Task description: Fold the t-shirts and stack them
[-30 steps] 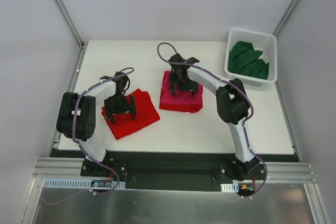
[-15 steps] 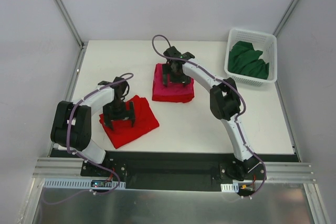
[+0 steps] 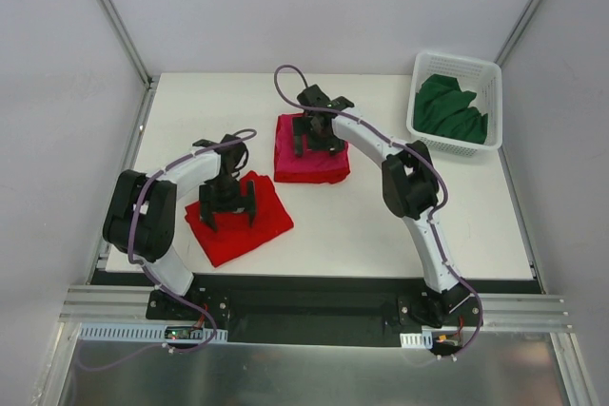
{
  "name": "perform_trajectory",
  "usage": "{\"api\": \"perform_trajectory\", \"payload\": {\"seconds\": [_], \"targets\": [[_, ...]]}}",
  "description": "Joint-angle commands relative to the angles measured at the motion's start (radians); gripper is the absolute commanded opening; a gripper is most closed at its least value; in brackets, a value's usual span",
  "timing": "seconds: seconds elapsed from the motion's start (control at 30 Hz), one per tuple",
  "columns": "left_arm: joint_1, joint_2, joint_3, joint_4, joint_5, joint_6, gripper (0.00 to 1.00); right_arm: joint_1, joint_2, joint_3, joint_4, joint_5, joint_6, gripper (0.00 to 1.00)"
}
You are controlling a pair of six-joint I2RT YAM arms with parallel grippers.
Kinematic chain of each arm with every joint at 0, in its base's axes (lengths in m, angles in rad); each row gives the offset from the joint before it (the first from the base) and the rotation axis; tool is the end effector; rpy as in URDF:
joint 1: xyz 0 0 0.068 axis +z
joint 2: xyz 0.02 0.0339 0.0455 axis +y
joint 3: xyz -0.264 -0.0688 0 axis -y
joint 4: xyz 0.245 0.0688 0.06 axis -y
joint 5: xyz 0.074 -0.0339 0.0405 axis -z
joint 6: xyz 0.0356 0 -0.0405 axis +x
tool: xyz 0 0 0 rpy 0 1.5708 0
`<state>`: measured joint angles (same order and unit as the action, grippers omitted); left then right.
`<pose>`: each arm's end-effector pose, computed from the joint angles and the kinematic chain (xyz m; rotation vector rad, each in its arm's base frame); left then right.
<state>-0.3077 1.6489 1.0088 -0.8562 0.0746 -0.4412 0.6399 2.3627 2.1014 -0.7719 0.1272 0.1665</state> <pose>0.2671 -0.0877 0.1693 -0.2022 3.0894 -0.1497 0.4166 0.3045 0.1997 -0.5644 2.5341 0.1285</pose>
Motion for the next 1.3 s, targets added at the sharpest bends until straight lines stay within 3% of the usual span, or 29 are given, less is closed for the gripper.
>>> {"api": "perform_trajectory", "payload": {"seconds": [0.0, 0.23, 0.5, 0.8, 0.93, 1.27], "targets": [[-0.036, 0.025, 0.053, -0.021, 0.030, -0.025, 0.99, -0.008, -0.132, -0.015, -0.004, 0.012, -0.022, 0.96], [-0.137, 0.104, 0.066, -0.004, 0.044, -0.050, 0.99, -0.014, -0.264, -0.023, -0.012, 0.019, -0.022, 0.96], [-0.212, 0.123, 0.062, -0.006, 0.099, -0.088, 0.99, -0.052, -0.307, 0.080, -0.066, -0.003, -0.024, 0.96], [-0.407, 0.117, 0.089, -0.017, 0.134, -0.139, 0.99, -0.086, -0.359, -0.014, -0.073, -0.008, -0.032, 0.96], [-0.478, 0.250, 0.250, -0.061, 0.103, -0.004, 0.99, -0.092, -0.396, -0.081, -0.087, 0.006, -0.061, 0.96], [-0.475, 0.486, 0.562, -0.181, 0.033, 0.229, 0.99, -0.131, -0.640, -0.359, -0.112, 0.072, -0.101, 0.96]]}}
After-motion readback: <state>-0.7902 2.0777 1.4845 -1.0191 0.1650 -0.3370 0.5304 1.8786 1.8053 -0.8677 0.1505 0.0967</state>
